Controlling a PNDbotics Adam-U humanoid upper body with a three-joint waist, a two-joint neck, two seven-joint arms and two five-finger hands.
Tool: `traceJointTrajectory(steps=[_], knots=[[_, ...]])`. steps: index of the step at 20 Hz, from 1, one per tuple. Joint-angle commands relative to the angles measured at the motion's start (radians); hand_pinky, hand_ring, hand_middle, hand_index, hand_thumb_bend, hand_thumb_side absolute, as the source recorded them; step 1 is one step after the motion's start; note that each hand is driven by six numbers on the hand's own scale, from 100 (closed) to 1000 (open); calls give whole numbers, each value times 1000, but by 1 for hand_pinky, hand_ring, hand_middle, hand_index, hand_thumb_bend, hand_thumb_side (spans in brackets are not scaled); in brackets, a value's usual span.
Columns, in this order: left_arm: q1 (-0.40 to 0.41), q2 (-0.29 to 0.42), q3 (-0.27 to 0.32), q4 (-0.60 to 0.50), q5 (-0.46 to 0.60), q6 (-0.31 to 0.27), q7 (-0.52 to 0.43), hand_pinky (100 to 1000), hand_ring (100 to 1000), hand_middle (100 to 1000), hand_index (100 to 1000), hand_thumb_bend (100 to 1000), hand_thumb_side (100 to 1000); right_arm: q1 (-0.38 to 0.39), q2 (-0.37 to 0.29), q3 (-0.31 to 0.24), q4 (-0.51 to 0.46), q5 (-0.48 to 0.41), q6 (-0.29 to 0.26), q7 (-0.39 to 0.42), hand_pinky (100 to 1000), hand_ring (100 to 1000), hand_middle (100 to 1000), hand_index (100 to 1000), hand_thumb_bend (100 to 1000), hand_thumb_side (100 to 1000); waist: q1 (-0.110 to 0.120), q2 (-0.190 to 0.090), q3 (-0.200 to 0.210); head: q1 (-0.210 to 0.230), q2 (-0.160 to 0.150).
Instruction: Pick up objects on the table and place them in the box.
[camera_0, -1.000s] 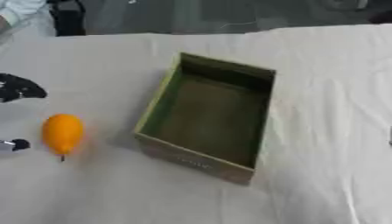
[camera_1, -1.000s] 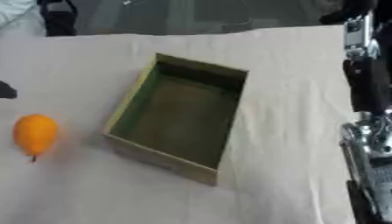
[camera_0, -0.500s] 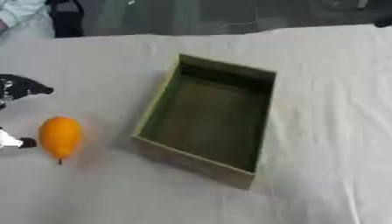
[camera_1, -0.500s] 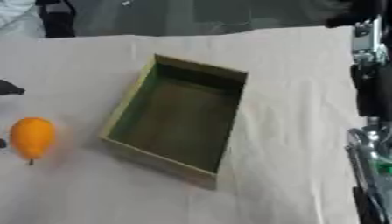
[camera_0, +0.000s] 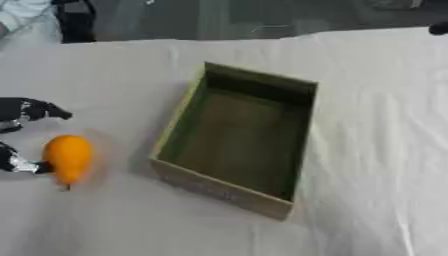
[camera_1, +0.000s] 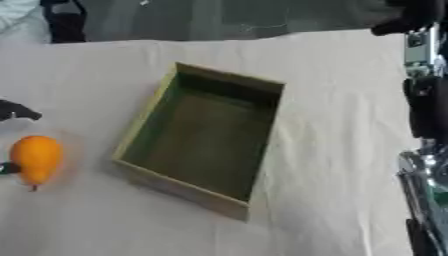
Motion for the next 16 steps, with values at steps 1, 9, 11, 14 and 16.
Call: traceJointTrajectory(steps=[1,9,11,14,16], knots=[[-12,23,6,-3,48,0,-46,860,824,788,955,508,517,-12,-11,-1,-19,-4,5,-2,549,842,553,782,272,676,1,-17,0,4,-10],[-20,16,5,-19,149,30,-157,846,793,754,853,399,376,-10,-11,-3,-19,-2,14,-13,555,845,550,783,268,675,-1,-18,0,8,-8],[-20,12,6,-26,178,38,-179,845,779,744,818,373,347,-9,-12,-3,-19,-1,18,-15,555,846,549,783,268,675,-1,-19,1,7,-8],[-19,7,0,-38,224,39,-211,846,764,734,785,311,248,-7,-11,-4,-19,1,23,-17,557,846,549,783,263,673,-1,-21,2,7,-7],[-19,7,-8,-44,268,41,-245,846,762,733,762,276,200,-6,-10,-5,-19,2,26,-20,557,846,550,783,258,671,-1,-22,2,7,-7]])
